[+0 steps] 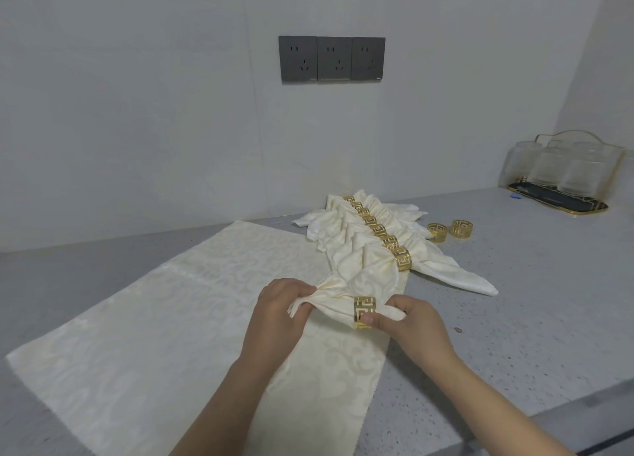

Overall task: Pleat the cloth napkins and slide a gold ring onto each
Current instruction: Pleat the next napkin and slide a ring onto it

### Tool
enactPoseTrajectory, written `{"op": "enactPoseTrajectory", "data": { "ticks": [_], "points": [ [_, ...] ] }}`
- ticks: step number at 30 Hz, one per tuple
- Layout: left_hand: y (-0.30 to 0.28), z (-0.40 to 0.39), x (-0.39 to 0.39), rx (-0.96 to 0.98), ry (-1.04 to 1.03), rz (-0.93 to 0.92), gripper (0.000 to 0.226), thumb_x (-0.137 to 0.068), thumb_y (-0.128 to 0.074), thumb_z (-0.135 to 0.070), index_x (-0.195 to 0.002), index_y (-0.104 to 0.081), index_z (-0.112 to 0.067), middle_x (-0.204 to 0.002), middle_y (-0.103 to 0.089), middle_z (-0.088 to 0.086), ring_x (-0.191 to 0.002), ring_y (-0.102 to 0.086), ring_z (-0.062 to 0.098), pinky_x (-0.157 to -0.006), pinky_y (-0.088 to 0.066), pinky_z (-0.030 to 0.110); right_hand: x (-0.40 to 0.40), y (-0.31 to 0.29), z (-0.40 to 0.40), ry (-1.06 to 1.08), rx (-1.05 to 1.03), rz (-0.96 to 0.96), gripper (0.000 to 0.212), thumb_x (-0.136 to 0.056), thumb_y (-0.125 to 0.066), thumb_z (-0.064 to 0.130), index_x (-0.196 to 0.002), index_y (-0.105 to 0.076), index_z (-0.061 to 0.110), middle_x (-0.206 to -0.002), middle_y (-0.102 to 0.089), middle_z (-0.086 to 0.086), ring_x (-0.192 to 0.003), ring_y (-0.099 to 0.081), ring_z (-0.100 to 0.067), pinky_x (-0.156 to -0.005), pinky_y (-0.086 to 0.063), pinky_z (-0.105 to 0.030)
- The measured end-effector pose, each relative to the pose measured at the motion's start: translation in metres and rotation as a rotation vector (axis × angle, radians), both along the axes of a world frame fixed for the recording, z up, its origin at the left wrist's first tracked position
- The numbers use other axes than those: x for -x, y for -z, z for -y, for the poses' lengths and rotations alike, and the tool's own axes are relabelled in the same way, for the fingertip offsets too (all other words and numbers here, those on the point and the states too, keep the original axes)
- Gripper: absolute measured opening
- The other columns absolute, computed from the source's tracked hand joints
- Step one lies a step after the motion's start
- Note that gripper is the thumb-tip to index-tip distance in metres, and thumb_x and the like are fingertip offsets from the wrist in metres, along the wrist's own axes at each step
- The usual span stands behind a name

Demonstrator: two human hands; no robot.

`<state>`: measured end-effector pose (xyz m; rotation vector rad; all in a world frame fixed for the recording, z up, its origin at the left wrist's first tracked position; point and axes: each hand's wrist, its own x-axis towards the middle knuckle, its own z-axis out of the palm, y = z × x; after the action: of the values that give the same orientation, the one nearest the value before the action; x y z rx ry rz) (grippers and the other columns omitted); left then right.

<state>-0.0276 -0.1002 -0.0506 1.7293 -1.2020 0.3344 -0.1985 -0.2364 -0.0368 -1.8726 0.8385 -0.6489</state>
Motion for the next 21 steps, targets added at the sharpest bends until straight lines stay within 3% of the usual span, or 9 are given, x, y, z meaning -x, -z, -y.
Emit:
{"op": "enactPoseTrajectory", "data": {
  "ticks": [3,6,10,13,14,17,19,21],
  "points": [
    [-0.0005,-0.0004,0.0000,0.015,-0.004,-0.016,0.018,-0.075,-0.063,-0.016,-0.091,-0.072,-0.018,-0.094,-0.057,-0.027,-0.094,-0.052,-0.004,-0.088,-0.040,0.023,-0.0029,0.0002,-0.0030,0.013,-0.083,-0.002,0.057,-0.063,-0.083,0.045,-0.044,-0.034,0.022,-0.044,-0.028,0.012,-0.046,-0.028,-0.009,-0.055,-0.017,-0.029],
    [-0.0002,-0.0005,0.0003,0.013,-0.004,-0.023,0.019,-0.075,-0.063,-0.015,-0.091,-0.072,-0.019,-0.094,-0.058,-0.025,-0.095,-0.053,-0.002,-0.087,-0.041,0.024,-0.0039,0.0015,-0.0039,0.028,-0.005,-0.184,0.071,-0.060,-0.076,0.064,-0.041,-0.019,0.024,-0.039,-0.020,0.012,-0.043,-0.024,-0.008,-0.054,-0.014,-0.031],
    [-0.0008,-0.0011,0.0002,0.010,-0.008,-0.037,0.019,-0.075,-0.063,-0.015,-0.092,-0.072,-0.019,-0.094,-0.058,-0.025,-0.095,-0.053,-0.002,-0.088,-0.041,0.023,-0.0025,0.0004,-0.0053,0.027,0.186,-0.351,0.068,-0.055,-0.053,0.087,-0.049,-0.028,0.023,-0.042,-0.034,0.012,-0.046,-0.040,-0.007,-0.051,-0.022,-0.027],
    [-0.0006,-0.0013,-0.0007,0.009,-0.014,-0.051,0.019,-0.076,-0.063,-0.014,-0.092,-0.072,-0.018,-0.093,-0.059,-0.022,-0.095,-0.053,-0.001,-0.088,-0.042,0.025,-0.0007,0.0036,-0.0022,0.003,0.396,-0.375,0.079,-0.045,-0.021,0.100,-0.056,-0.041,0.025,-0.056,-0.049,0.012,-0.064,-0.048,-0.008,-0.067,-0.028,-0.028],
    [-0.0009,-0.0014,-0.0008,0.006,-0.015,-0.055,0.018,-0.076,-0.065,-0.012,-0.092,-0.072,-0.018,-0.093,-0.059,-0.021,-0.095,-0.053,0.000,-0.088,-0.043,0.026,-0.0002,0.0034,-0.0016,-0.003,0.456,-0.402,0.076,-0.047,-0.021,0.100,-0.060,-0.045,0.029,-0.062,-0.052,0.014,-0.071,-0.048,-0.008,-0.072,-0.027,-0.029],
    [-0.0005,-0.0019,-0.0008,-0.006,-0.017,-0.062,0.019,-0.077,-0.068,-0.006,-0.092,-0.072,-0.017,-0.093,-0.060,-0.019,-0.095,-0.052,0.001,-0.089,-0.044,0.031,-0.0009,0.0005,-0.0026,0.007,0.505,-0.404,0.056,-0.061,-0.053,0.082,-0.089,-0.052,0.034,-0.087,-0.055,0.017,-0.090,-0.045,-0.009,-0.079,-0.031,-0.028],
    [-0.0007,-0.0024,-0.0002,-0.008,-0.016,-0.063,0.019,-0.077,-0.067,-0.007,-0.092,-0.072,-0.017,-0.093,-0.061,-0.017,-0.095,-0.053,0.001,-0.089,-0.044,0.032,-0.0030,-0.0004,-0.0027,-0.067,0.451,-0.349,0.064,-0.067,-0.066,0.069,-0.115,-0.050,0.029,-0.106,-0.056,0.011,-0.102,-0.046,-0.011,-0.085,-0.039,-0.028],
    [-0.0008,-0.0027,0.0005,-0.009,-0.017,-0.067,0.018,-0.077,-0.067,-0.008,-0.092,-0.072,-0.017,-0.093,-0.062,-0.016,-0.095,-0.052,0.001,-0.089,-0.045,0.033,-0.0060,-0.0017,-0.0032,-0.203,0.402,-0.326,0.062,-0.073,-0.069,0.057,-0.123,-0.053,0.024,-0.113,-0.056,0.008,-0.105,-0.048,-0.012,-0.088,-0.042,-0.026]
  ]
}}
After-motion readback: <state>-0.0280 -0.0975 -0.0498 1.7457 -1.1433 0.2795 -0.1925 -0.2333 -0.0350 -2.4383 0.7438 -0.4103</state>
